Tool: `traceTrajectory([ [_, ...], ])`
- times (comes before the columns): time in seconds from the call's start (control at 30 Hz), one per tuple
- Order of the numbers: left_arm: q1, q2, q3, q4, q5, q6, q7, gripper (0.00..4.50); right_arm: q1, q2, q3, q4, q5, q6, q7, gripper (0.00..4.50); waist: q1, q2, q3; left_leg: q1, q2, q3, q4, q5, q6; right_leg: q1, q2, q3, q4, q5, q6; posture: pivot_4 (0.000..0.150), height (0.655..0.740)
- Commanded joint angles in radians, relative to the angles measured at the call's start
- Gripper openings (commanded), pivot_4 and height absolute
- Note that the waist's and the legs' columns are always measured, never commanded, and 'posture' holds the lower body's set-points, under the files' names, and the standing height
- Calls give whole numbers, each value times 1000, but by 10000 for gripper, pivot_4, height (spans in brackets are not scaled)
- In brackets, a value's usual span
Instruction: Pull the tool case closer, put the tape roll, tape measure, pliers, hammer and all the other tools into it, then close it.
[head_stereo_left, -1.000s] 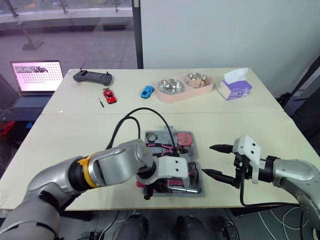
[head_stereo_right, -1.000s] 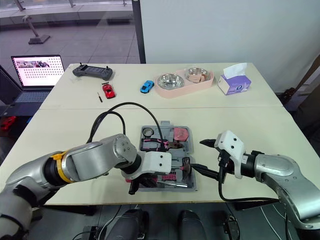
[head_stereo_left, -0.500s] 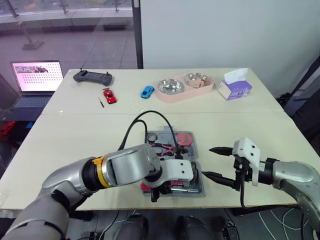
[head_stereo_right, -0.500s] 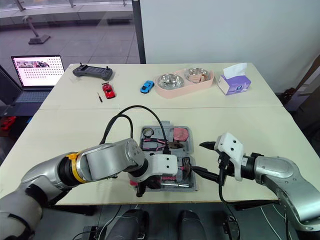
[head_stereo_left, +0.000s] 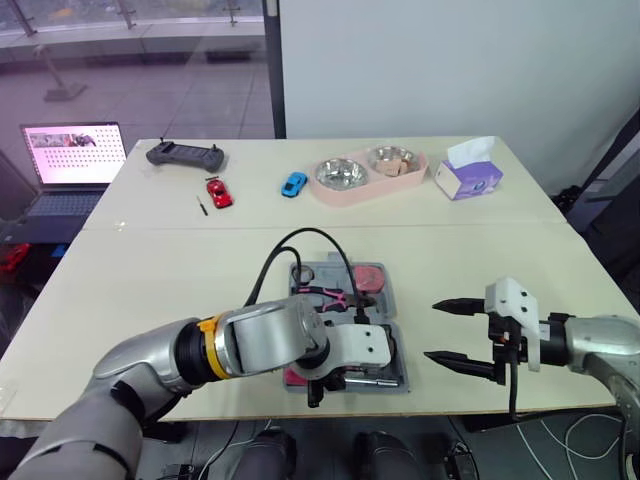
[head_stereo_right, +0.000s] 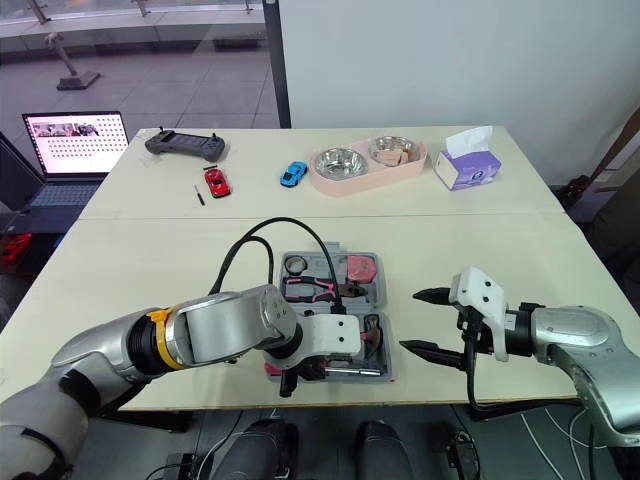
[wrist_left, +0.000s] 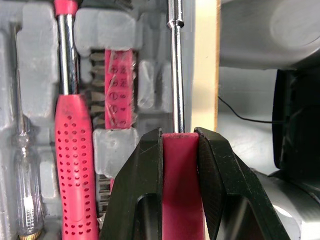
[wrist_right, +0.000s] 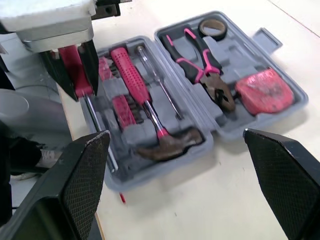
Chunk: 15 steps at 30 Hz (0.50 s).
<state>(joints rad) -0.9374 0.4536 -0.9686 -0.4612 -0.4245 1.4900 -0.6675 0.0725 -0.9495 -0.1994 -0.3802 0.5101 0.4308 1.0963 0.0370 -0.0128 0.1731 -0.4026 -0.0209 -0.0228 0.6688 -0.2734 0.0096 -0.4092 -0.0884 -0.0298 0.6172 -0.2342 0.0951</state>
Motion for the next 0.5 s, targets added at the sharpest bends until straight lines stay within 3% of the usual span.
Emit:
traceTrajectory([
  [0.03, 1, -12, -9, 8, 6, -23, 13, 5022, -14, -14, -29, -4, -6, -21, 9, 45000, 1, 0, 0, 0, 0, 0, 0, 0, 0, 0, 0, 0, 0, 0, 0, 1500, 7400],
  [0.5, -12, -63, -44, 64, 20, -81, 22, 5022, 25, -10, -50, -31, -23, -6, -14, 45000, 2, 0, 0, 0, 0, 0, 0, 0, 0, 0, 0, 0, 0, 0, 0, 1500, 7400],
])
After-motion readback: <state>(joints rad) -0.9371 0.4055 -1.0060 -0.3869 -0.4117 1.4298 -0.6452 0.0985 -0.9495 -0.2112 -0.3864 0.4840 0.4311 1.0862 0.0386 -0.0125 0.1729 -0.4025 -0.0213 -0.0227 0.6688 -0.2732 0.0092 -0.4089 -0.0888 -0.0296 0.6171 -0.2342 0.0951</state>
